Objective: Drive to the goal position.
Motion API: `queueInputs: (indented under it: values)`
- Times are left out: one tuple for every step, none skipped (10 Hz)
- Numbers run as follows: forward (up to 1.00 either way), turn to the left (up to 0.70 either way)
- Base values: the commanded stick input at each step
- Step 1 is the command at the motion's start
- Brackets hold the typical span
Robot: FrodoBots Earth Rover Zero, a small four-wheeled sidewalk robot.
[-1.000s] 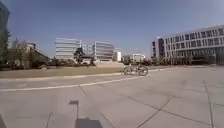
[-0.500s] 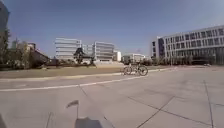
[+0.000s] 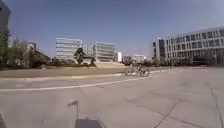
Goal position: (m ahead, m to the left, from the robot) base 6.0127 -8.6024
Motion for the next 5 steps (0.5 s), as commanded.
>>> queueInputs:
  values:
    - [0.7,-0.34]
    - [0.7,-0.34]
    - [0.7,-0.34]
    - [0.7,-0.34]
    - [0.7,-0.34]
